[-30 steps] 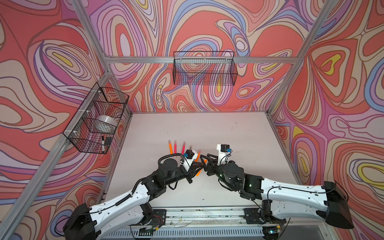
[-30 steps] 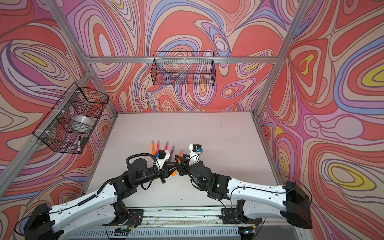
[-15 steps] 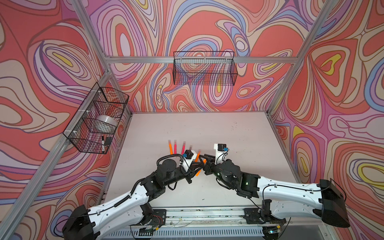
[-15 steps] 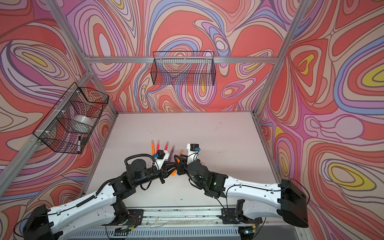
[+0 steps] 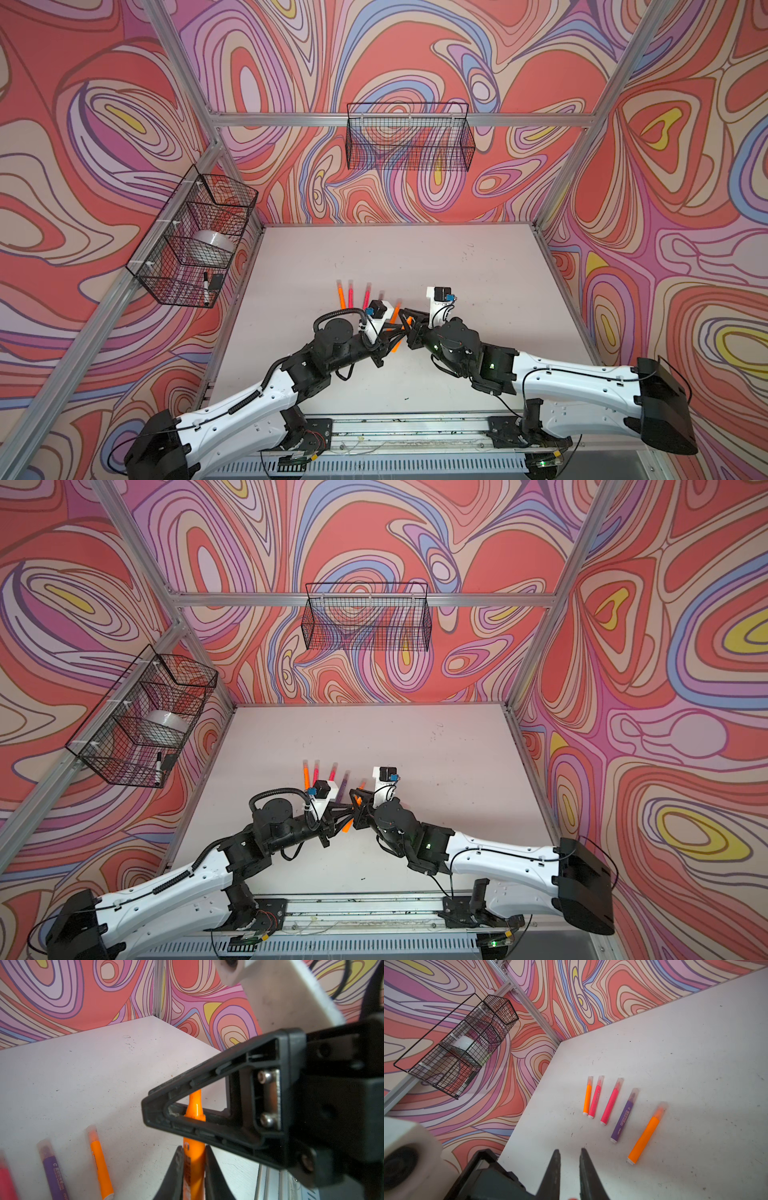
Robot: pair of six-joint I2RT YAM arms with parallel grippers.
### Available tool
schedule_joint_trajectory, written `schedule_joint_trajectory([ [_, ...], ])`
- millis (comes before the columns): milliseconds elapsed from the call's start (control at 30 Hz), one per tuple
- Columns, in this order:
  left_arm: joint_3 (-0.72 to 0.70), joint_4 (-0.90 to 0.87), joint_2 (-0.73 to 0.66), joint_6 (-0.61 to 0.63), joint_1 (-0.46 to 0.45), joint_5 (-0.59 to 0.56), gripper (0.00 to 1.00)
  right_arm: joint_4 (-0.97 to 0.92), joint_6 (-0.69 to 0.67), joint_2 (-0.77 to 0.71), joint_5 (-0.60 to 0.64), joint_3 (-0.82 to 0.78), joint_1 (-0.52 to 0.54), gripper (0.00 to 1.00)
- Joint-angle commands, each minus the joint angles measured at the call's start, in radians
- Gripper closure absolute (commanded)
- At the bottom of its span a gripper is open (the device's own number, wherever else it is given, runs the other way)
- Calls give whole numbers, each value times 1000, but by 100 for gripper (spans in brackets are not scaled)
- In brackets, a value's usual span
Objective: Insert pens into pen caps
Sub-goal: Pick up the pen from the bottom-center of the table.
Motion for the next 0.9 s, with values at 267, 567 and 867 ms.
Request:
schedule_joint_trajectory([
  [267, 9, 35, 38, 16, -1, -34, 69, 70, 19, 53, -76, 20, -3, 90],
  [567, 3, 48, 33, 13, -2, -52, 87, 85, 31, 72, -86, 18, -3, 90],
  [867, 15, 7, 41, -5, -2, -166, 100, 53, 24, 62, -60, 15, -3, 46],
])
